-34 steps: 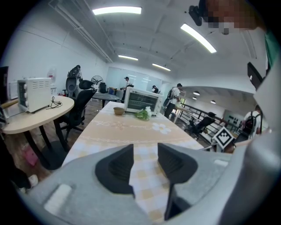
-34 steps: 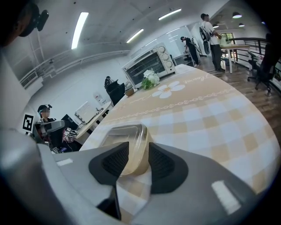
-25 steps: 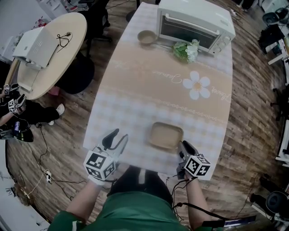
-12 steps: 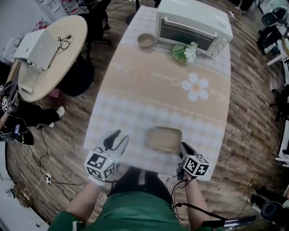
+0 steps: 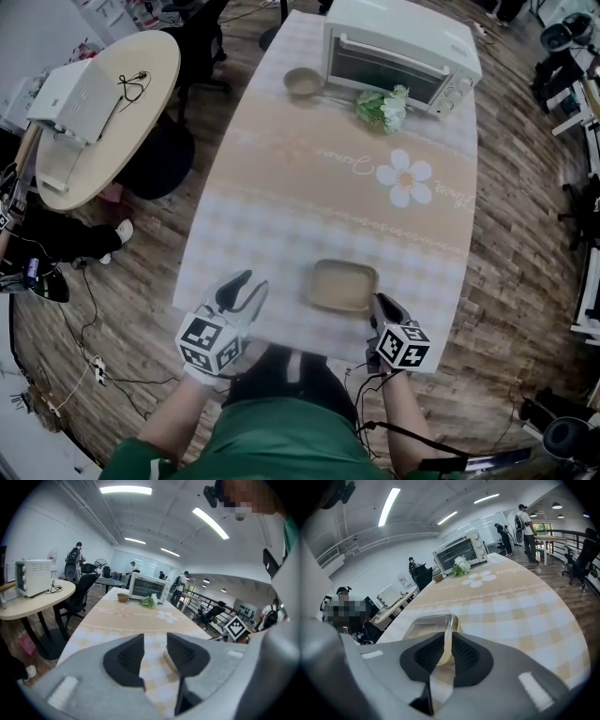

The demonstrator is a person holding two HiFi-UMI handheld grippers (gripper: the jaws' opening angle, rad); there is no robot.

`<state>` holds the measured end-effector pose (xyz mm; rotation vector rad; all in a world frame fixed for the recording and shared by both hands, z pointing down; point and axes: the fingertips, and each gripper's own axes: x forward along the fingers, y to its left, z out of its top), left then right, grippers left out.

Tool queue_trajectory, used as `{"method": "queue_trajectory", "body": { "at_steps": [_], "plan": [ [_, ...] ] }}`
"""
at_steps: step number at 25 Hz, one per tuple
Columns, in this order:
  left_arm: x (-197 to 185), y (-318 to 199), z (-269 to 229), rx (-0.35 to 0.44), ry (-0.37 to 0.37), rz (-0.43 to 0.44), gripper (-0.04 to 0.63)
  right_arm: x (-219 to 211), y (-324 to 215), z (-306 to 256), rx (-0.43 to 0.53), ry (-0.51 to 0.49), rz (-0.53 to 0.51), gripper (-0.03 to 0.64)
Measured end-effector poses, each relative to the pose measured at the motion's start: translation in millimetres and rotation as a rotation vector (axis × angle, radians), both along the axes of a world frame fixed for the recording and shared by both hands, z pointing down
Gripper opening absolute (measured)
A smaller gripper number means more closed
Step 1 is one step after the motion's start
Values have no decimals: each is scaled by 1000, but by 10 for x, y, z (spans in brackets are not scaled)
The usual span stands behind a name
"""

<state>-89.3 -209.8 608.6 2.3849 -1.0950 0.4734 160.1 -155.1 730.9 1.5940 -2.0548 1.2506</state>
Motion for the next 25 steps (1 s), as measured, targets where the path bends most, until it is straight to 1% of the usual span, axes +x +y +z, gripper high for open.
{"method": "queue_trajectory", "body": {
  "at_steps": [5,11,14,17,21,25],
  "plan": [
    [-38,-11,4,-4,-2,-3,147,-65,-7,50,-15,63,-44,48],
    [-101,-14,11,-12,-4,-10,141,-76,-36,88,-43,119,-51,46],
    [-137,-12,-2,-10,-2,-12,138,-74,-38,40,-33,137,-47,18],
    [-153,-26,-34,-8,4,-10,137,-69,-42,-28,-19,133,-37,17],
    [-130,-25,-63,-5,12,-2,135,-13,-46,-147,14,121,5,17],
    [-86,1,-130,6,16,13,135,18,-22,-293,43,72,53,15]
  ]
}}
